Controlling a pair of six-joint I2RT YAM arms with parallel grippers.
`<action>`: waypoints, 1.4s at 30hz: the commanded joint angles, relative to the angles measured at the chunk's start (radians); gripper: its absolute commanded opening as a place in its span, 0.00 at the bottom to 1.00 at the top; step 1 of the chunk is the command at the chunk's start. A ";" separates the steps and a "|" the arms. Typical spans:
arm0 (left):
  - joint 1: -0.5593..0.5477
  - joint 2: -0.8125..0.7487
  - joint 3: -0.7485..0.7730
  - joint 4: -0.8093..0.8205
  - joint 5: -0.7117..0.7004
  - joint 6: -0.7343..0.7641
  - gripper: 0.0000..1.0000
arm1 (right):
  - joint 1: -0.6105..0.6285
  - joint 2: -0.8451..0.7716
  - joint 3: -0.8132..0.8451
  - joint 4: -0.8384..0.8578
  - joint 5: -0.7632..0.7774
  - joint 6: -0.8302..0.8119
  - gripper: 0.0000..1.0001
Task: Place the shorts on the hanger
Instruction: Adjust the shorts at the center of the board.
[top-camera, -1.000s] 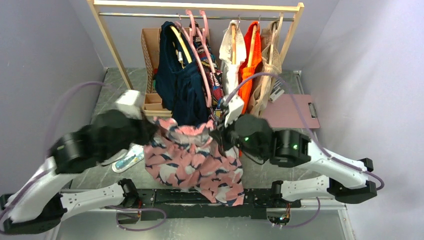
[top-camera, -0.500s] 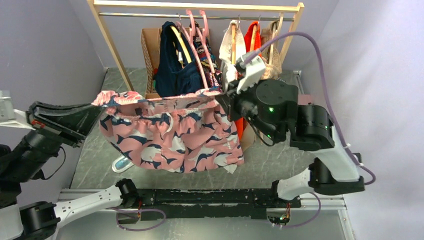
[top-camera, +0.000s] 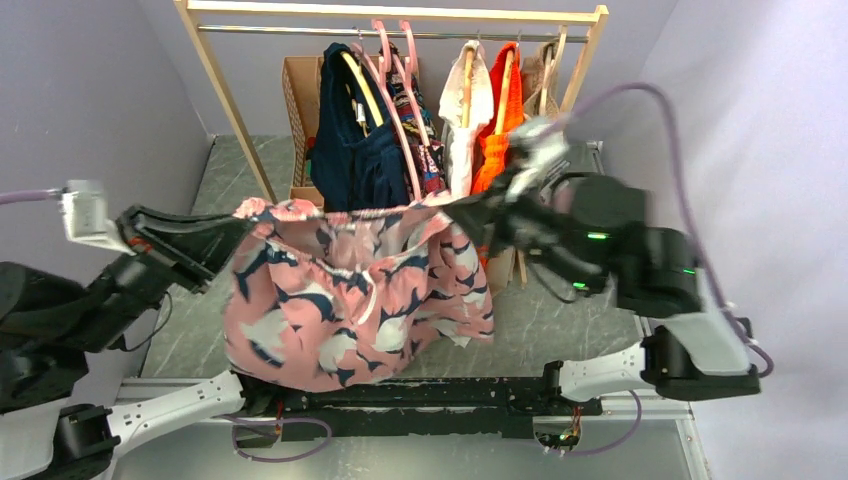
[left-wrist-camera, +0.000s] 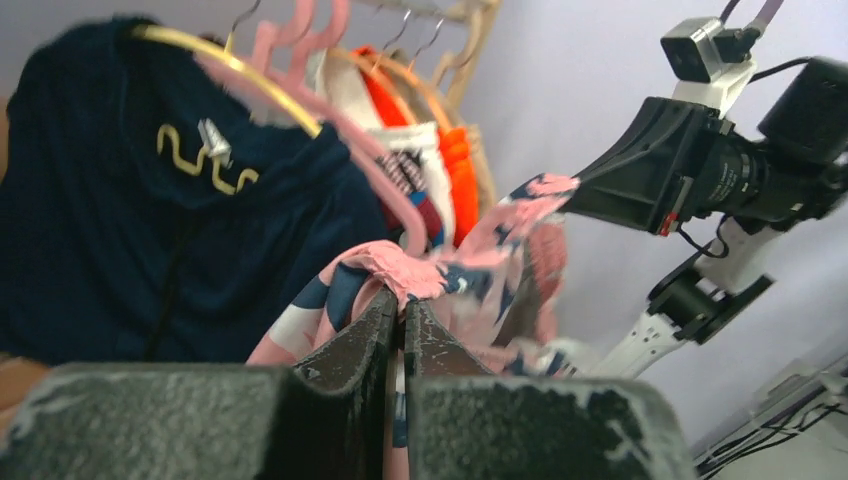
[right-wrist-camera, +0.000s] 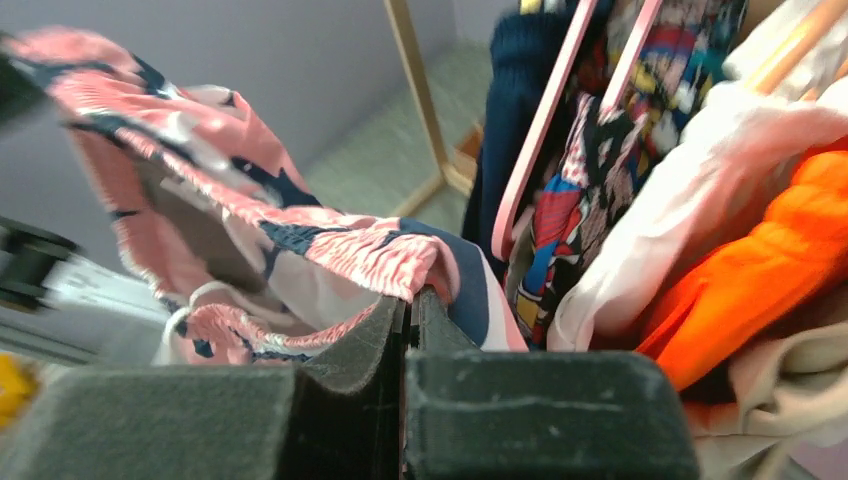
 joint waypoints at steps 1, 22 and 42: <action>-0.005 0.037 0.066 0.013 -0.103 0.013 0.07 | -0.008 0.193 0.113 -0.234 0.081 -0.008 0.00; -0.001 0.039 0.146 0.105 -0.009 0.092 0.07 | -0.008 -0.118 -0.119 0.274 -0.120 -0.140 0.00; -0.001 0.017 0.149 0.130 0.147 0.114 0.07 | -0.008 -0.213 -0.191 0.338 -0.220 -0.148 0.00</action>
